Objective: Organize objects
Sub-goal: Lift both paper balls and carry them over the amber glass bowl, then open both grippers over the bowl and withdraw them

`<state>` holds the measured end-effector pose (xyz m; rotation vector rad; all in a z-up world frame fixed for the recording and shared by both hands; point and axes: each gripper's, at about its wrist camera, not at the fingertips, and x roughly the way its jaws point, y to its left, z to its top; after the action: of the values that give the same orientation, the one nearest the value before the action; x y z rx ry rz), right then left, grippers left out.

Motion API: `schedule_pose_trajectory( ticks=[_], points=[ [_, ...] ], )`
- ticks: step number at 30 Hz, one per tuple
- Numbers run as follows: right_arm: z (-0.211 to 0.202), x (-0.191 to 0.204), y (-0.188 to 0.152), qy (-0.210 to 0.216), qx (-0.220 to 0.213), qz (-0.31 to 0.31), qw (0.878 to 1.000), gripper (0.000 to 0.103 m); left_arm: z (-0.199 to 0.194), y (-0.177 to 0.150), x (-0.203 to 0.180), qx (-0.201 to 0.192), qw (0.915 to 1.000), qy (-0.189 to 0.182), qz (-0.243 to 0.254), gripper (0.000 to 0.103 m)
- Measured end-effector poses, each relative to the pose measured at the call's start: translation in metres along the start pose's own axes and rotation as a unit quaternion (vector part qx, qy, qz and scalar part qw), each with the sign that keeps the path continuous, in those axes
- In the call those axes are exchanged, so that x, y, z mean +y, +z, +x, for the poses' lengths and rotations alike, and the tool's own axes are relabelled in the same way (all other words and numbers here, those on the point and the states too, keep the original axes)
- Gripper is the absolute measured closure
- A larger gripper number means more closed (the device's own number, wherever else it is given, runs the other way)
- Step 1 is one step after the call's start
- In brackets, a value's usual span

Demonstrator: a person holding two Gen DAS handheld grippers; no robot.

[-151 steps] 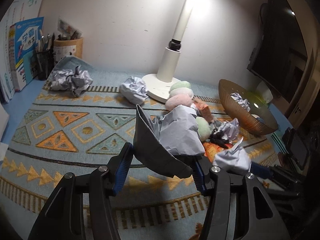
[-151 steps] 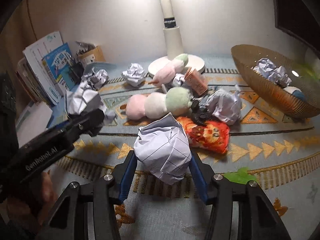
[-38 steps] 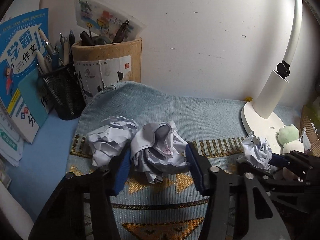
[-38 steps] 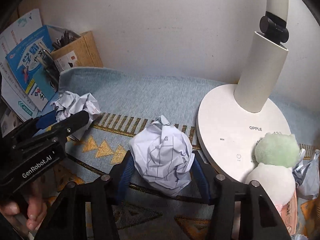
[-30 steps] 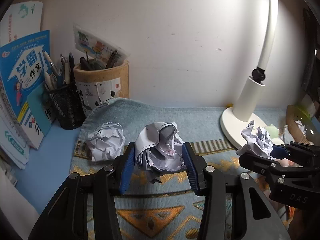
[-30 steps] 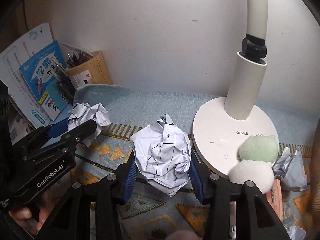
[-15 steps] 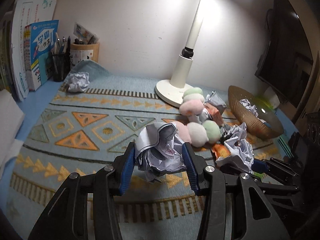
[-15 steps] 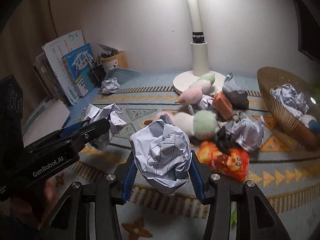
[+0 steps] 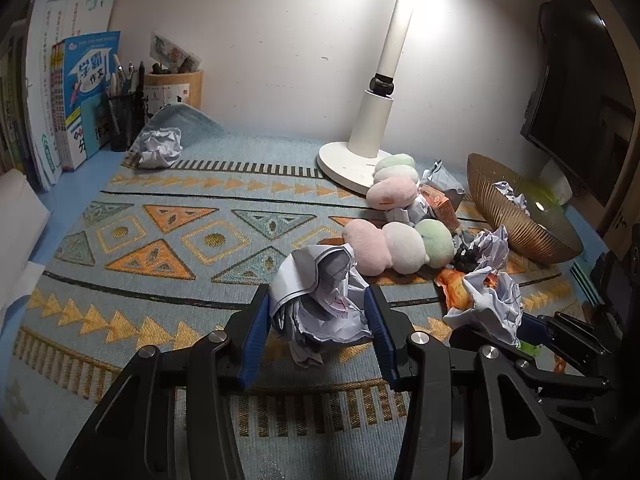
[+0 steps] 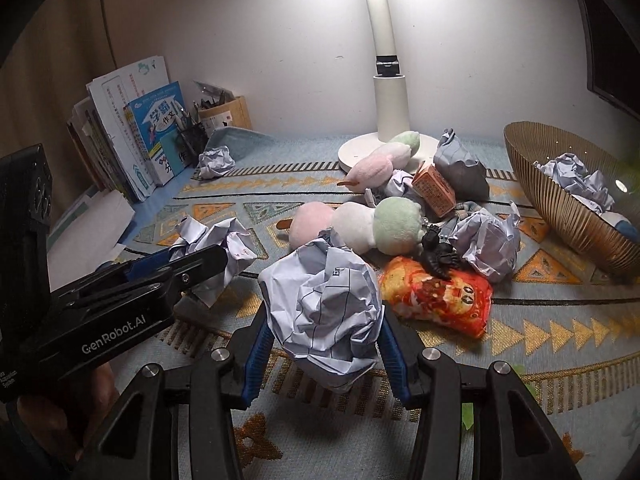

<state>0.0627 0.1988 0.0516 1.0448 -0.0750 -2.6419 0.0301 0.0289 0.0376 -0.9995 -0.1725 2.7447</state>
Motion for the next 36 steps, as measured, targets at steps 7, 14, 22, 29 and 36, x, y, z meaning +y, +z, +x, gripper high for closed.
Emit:
schedule_pose_trajectory(
  ticks=[7, 14, 22, 29, 36],
  points=[
    [-0.033, -0.027, 0.010, -0.031, -0.035, 0.051, 0.998, 0.055, -0.031, 0.049, -0.054, -0.025, 0.9968, -0.049, 0.058, 0.060],
    [-0.125, -0.127, 0.067, -0.162, -0.139, 0.167, 0.963, 0.055, -0.001, 0.128, -0.162, -0.063, 0.9803, -0.139, 0.126, 0.059],
    [-0.113, -0.211, 0.101, -0.198, -0.125, 0.230, 0.945, 0.029, 0.076, 0.142, -0.230, -0.026, 0.9767, -0.169, 0.129, 0.039],
    [-0.108, -0.219, 0.091, -0.194, -0.116, 0.230, 0.947, 0.024, 0.076, 0.137, -0.197, -0.017, 0.9823, -0.153, 0.107, 0.024],
    [-0.107, -0.143, 0.077, -0.124, -0.105, 0.187, 0.969, 0.024, 0.001, 0.117, -0.117, -0.042, 0.9921, -0.091, 0.075, 0.024]
  ],
)
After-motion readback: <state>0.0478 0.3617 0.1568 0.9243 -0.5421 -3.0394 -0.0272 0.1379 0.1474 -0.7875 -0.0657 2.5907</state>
